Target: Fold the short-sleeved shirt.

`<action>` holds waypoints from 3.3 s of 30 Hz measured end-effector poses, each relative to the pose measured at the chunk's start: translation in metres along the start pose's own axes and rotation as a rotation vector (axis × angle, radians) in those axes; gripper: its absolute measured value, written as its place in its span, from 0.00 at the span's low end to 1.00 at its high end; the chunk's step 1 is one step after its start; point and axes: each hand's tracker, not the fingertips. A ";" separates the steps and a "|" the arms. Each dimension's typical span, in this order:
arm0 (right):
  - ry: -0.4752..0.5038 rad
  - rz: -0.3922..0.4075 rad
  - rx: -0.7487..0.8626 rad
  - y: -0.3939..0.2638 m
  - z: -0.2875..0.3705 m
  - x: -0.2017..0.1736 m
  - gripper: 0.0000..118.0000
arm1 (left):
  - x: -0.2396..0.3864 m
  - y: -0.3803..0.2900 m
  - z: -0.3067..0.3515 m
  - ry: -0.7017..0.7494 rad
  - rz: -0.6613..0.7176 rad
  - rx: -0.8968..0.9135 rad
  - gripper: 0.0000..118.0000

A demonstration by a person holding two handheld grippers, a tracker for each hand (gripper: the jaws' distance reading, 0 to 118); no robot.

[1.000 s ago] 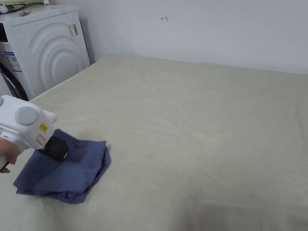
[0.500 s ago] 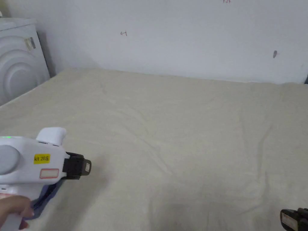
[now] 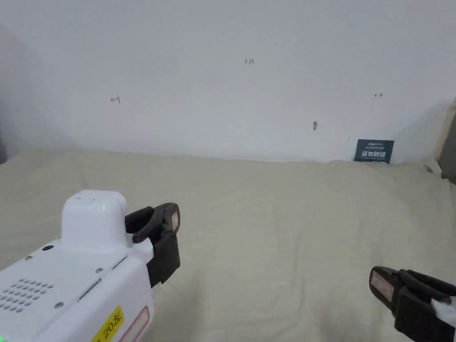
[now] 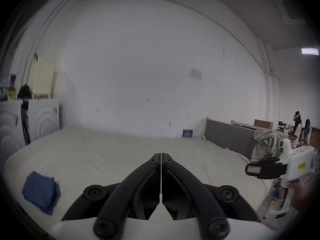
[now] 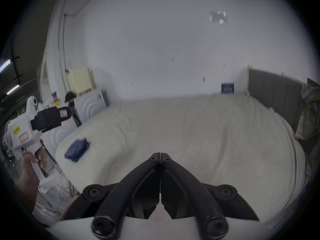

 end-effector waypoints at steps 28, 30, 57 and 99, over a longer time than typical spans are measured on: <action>-0.351 0.254 0.352 -0.056 -0.009 -0.014 0.95 | 0.028 -0.056 0.011 0.290 -0.155 0.179 0.51; -0.357 0.231 0.359 -0.057 -0.006 -0.014 0.95 | 0.026 -0.053 0.008 0.292 -0.160 0.168 1.00; -0.314 0.277 0.308 -0.051 -0.005 -0.018 0.95 | 0.018 -0.053 0.009 0.244 -0.148 0.122 1.00; -0.289 0.310 0.223 -0.059 -0.021 -0.029 0.95 | 0.021 -0.044 -0.006 0.203 -0.171 0.099 1.00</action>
